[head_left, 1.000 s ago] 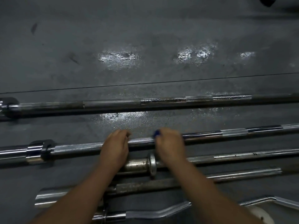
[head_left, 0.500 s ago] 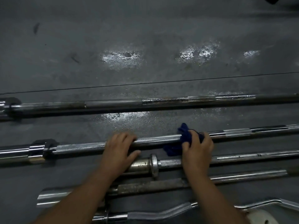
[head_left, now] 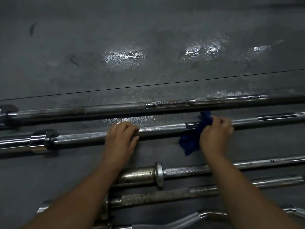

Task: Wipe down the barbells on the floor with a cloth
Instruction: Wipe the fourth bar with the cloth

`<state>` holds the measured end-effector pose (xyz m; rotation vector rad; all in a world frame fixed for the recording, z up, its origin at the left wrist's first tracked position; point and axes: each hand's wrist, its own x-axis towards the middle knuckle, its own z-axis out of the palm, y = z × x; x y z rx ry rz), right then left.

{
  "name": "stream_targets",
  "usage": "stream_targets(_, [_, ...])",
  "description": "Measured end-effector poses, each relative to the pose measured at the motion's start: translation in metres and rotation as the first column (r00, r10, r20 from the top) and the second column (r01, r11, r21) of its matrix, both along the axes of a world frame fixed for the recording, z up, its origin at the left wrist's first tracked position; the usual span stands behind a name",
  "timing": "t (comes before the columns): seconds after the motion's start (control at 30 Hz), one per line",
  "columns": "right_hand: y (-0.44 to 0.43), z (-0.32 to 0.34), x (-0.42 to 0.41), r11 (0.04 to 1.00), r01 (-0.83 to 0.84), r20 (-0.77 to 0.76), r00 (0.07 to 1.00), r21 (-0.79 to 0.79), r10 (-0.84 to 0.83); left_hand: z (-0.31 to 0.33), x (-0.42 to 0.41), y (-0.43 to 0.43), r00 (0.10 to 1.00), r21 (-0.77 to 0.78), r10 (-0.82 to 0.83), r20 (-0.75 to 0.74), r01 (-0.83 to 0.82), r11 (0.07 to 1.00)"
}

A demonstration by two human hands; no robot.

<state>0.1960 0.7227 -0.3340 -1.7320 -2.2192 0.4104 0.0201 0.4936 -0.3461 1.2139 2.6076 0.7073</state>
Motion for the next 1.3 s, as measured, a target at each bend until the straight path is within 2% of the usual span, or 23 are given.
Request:
stream_targets(0.03, [-0.018,-0.003,-0.009,0.999,-0.044,-0.005,0.999,0.002,0.044,-0.002,0.0,0.0,1.0,-0.004,0.003,0.004,-0.003,1.0])
stream_targets(0.1, [-0.069,-0.006,-0.042,0.965,-0.261,-0.005,0.965,-0.003,0.261,-0.004,-0.002,0.002,1.0,0.001,0.022,0.016,-0.022,1.0])
stream_targets(0.2, [-0.102,-0.003,-0.07,0.803,-0.596,-0.035,0.803,-0.015,0.595,-0.006,-0.002,0.005,0.998,0.006,0.046,0.042,-0.047,0.999])
stream_targets(0.23, [-0.088,-0.001,-0.065,0.784,-0.621,-0.005,0.784,-0.004,0.621,-0.007,-0.003,0.005,0.997,0.011,0.047,0.055,-0.048,0.999])
stream_targets(0.27, [-0.068,-0.002,-0.053,0.819,-0.573,0.023,0.819,0.003,0.573,-0.008,-0.003,0.004,0.997,0.02,0.047,0.067,-0.049,0.999])
stream_targets(0.33, [-0.023,-0.003,-0.021,0.975,-0.222,0.052,0.973,-0.019,0.223,-0.007,-0.003,0.003,0.995,0.037,0.054,0.08,-0.057,0.998])
stream_targets(0.37, [-0.012,-0.001,-0.012,0.997,-0.043,0.038,0.998,-0.069,0.046,-0.007,-0.002,0.003,0.995,0.037,0.064,0.078,-0.067,0.997])
stream_targets(0.4, [-0.013,0.0,-0.013,0.993,0.059,0.034,0.998,-0.104,-0.056,-0.007,-0.001,0.004,0.995,0.031,0.073,0.074,-0.076,0.997])
stream_targets(0.43, [-0.027,0.001,-0.024,0.994,0.035,0.039,0.999,-0.107,-0.031,-0.008,0.001,0.005,0.994,0.024,0.083,0.07,-0.085,0.996])
stream_targets(0.5, [-0.07,0.002,-0.046,0.957,-0.275,0.028,0.96,-0.091,0.279,-0.008,0.003,0.007,0.993,0.007,0.1,0.067,-0.101,0.995])
stream_targets(0.53, [-0.088,0.002,-0.052,0.892,-0.445,-0.013,0.895,-0.08,0.446,-0.008,0.004,0.008,0.993,-0.001,0.103,0.062,-0.104,0.995])
stream_targets(0.57, [-0.097,0.004,-0.055,0.831,-0.549,-0.08,0.836,-0.092,0.543,-0.008,0.003,0.008,0.993,-0.002,0.104,0.056,-0.104,0.995])
stream_targets(0.6, [-0.096,0.008,-0.057,0.805,-0.58,-0.173,0.812,-0.125,0.558,-0.008,0.003,0.008,0.993,0.0,0.106,0.051,-0.106,0.994])
stream_targets(0.67, [-0.072,0.018,-0.052,0.894,-0.408,-0.414,0.857,-0.184,0.306,-0.007,0.003,0.008,0.993,0.006,0.108,0.057,-0.108,0.994])
stream_targets(0.73, [-0.037,0.029,-0.042,0.97,-0.12,-0.516,0.857,-0.211,-0.006,-0.006,0.004,0.008,0.991,0.006,0.112,0.067,-0.112,0.994])
stream_targets(0.77, [-0.021,0.028,-0.032,0.982,-0.02,-0.454,0.888,-0.186,-0.068,-0.006,0.004,0.008,0.991,0.007,0.112,0.071,-0.113,0.994])
stream_targets(0.83, [-0.001,0.016,-0.007,0.985,0.055,-0.271,0.957,-0.162,-0.098,-0.006,0.005,0.007,0.992,0.011,0.104,0.077,-0.106,0.994])
stream_targets(0.9, [-0.007,0.006,0.003,0.993,-0.005,-0.131,0.991,-0.119,-0.01,-0.006,0.005,0.007,0.992,0.009,0.1,0.083,-0.101,0.995])
stream_targets(0.97, [-0.04,-0.001,-0.013,0.987,-0.141,-0.042,0.99,-0.072,0.138,-0.006,0.006,0.007,0.991,-0.006,0.108,0.075,-0.108,0.994])
stream_targets(1.07, [-0.104,0.005,-0.064,0.885,-0.46,-0.025,0.888,-0.064,0.46,-0.006,0.01,0.006,0.998,-0.063,0.067,0.01,-0.066,0.996])
stream_targets(1.17, [-0.113,0.011,-0.08,0.775,-0.629,-0.017,0.777,-0.059,0.629,-0.003,0.011,0.0,1.0,-0.112,-0.013,-0.02,0.011,0.994])
stream_targets(1.23, [-0.077,0.01,-0.059,0.82,-0.571,0.072,0.817,-0.044,0.572,0.0,0.011,-0.005,0.999,-0.157,-0.038,0.0,0.037,0.987])
stream_targets(1.3, [-0.036,0.011,-0.033,0.933,-0.358,0.141,0.923,-0.026,0.358,0.004,0.01,-0.004,0.999,-0.181,-0.032,0.034,0.038,0.983])
